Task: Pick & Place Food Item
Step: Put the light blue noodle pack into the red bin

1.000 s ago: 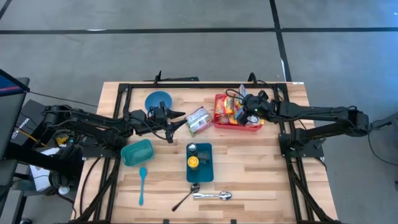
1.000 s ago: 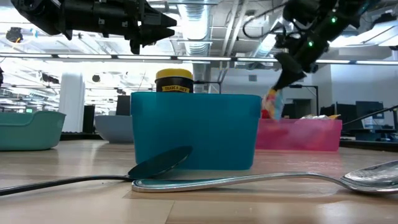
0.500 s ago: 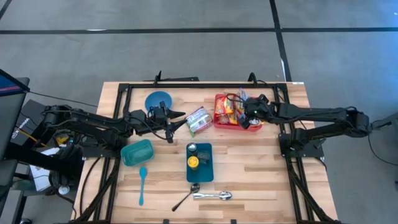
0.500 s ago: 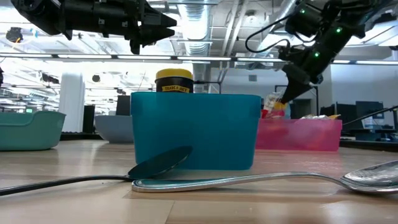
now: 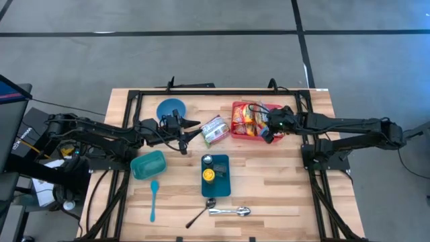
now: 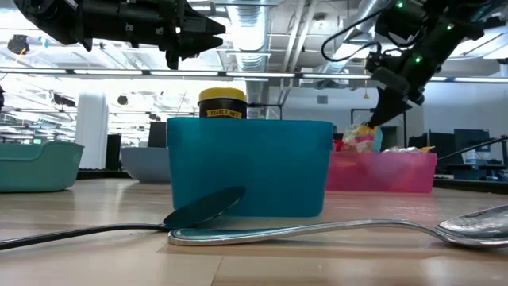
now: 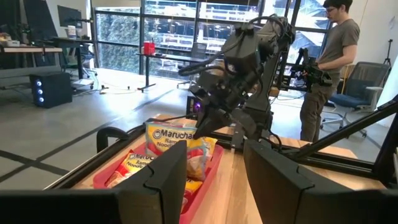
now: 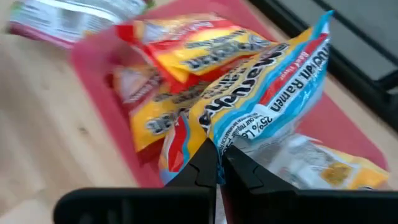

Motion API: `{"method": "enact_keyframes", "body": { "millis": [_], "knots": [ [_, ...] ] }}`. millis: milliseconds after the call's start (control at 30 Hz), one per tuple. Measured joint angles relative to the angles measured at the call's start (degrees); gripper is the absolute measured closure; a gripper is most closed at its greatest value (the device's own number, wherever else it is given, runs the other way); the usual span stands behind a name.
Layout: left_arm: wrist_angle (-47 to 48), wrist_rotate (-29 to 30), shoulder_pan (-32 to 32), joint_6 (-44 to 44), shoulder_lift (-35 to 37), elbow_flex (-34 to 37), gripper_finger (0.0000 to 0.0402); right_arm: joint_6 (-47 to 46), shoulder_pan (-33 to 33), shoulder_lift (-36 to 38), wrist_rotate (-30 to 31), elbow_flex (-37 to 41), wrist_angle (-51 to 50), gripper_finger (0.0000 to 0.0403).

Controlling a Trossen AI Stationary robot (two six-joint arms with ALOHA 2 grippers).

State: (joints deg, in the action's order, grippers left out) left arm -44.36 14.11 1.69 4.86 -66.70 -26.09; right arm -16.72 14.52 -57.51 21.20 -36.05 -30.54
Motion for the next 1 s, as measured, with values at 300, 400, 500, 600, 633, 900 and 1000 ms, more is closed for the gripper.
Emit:
{"method": "enact_keyframes", "body": {
  "millis": [300, 400, 500, 600, 633, 900, 1000],
  "knots": [
    [0.0, 0.0, 0.0, 0.1, 0.0, 0.0, 0.0247, -0.9, 1.6, -6.0, 2.2, 0.0, -0.3, 0.0403],
    [0.0, 0.0, 0.0, 0.1, 0.0, 0.0, 0.0247, -0.9, 1.8, -7.0, 2.2, 0.0, -0.2, 0.0403],
    [0.0, 0.0, 0.0, 0.1, 0.0, 0.0, 0.0247, -0.9, 1.8, -7.4, 2.0, 0.0, 0.1, 0.0399],
    [0.0, 0.0, 0.0, 0.1, 0.0, 0.0, 0.0247, -1.0, 1.8, -7.4, 2.0, 0.0, 0.1, 0.0389],
    [0.0, 0.0, 0.0, 0.1, 0.0, 0.0, 0.0247, -1.3, 1.7, -7.4, 2.0, 0.0, 0.1, 0.0386],
    [0.0, 0.0, 0.0, 0.1, 0.0, 0.0, 0.0247, -4.3, 1.8, -7.4, 1.7, -0.1, 0.1, 0.0361],
    [0.0, 0.0, 0.0, 0.1, 0.0, 0.0, 0.0247, -4.3, 2.1, -7.4, 1.8, 0.0, 0.1, 0.0346]
  ]
}}
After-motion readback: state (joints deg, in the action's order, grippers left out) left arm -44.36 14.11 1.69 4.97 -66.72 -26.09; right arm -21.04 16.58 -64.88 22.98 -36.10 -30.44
